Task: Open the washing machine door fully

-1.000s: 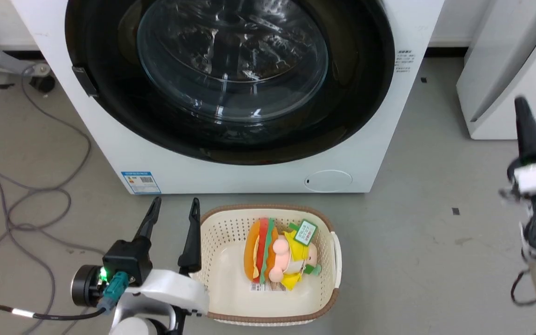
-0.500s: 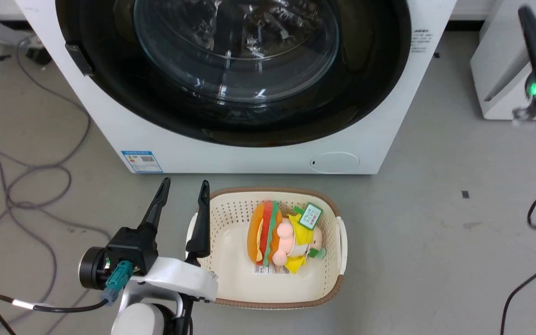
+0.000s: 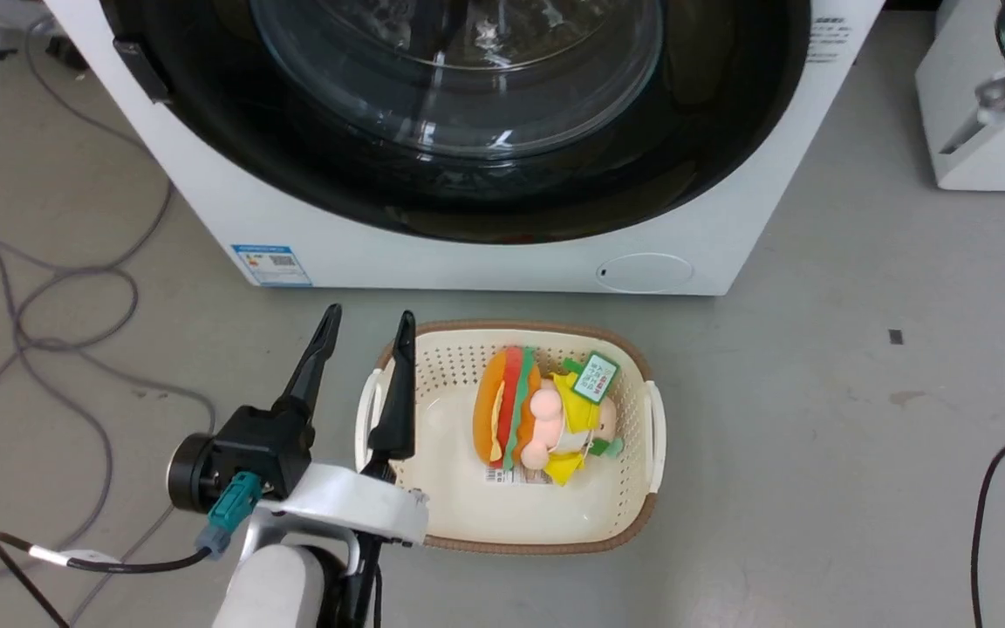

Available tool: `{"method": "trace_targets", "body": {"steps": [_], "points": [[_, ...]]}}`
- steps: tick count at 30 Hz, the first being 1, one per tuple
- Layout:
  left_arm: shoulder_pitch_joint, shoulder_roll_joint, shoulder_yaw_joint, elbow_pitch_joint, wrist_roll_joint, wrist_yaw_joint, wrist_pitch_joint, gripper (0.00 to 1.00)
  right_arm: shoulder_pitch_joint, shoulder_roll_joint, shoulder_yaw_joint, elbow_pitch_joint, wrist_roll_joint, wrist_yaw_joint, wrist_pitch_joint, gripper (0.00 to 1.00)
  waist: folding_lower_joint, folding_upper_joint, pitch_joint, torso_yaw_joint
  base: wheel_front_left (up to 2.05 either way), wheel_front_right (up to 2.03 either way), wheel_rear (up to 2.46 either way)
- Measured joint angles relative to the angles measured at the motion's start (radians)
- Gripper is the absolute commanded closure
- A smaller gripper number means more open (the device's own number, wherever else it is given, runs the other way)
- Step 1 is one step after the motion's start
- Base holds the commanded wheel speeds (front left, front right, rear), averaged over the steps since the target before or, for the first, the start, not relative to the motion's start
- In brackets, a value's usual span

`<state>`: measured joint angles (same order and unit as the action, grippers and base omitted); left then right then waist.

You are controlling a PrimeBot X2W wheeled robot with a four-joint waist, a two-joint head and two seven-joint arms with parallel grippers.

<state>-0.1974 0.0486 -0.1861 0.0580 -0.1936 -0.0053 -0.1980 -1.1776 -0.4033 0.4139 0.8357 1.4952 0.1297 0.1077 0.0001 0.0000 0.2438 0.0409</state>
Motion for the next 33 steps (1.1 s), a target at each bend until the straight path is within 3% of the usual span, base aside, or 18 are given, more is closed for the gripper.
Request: {"method": "trace_targets", "body": {"steps": [21,33], "points": [[-0.061,0.0,-0.076,0.002,-0.067,0.004,-0.045,0.0,-0.385,0.028,0.313,0.322,0.167,0.0,0.284,1.0,0.0,0.0,0.088,0.055,0.0,0.0,0.0],[-0.09,0.0,-0.098,0.011,-0.093,0.011,-0.058,0.0,-0.467,0.064,0.427,0.384,0.213,0.0,0.401,1.0,0.0,0.0,0.121,0.064,0.0,0.0,0.0]]}}
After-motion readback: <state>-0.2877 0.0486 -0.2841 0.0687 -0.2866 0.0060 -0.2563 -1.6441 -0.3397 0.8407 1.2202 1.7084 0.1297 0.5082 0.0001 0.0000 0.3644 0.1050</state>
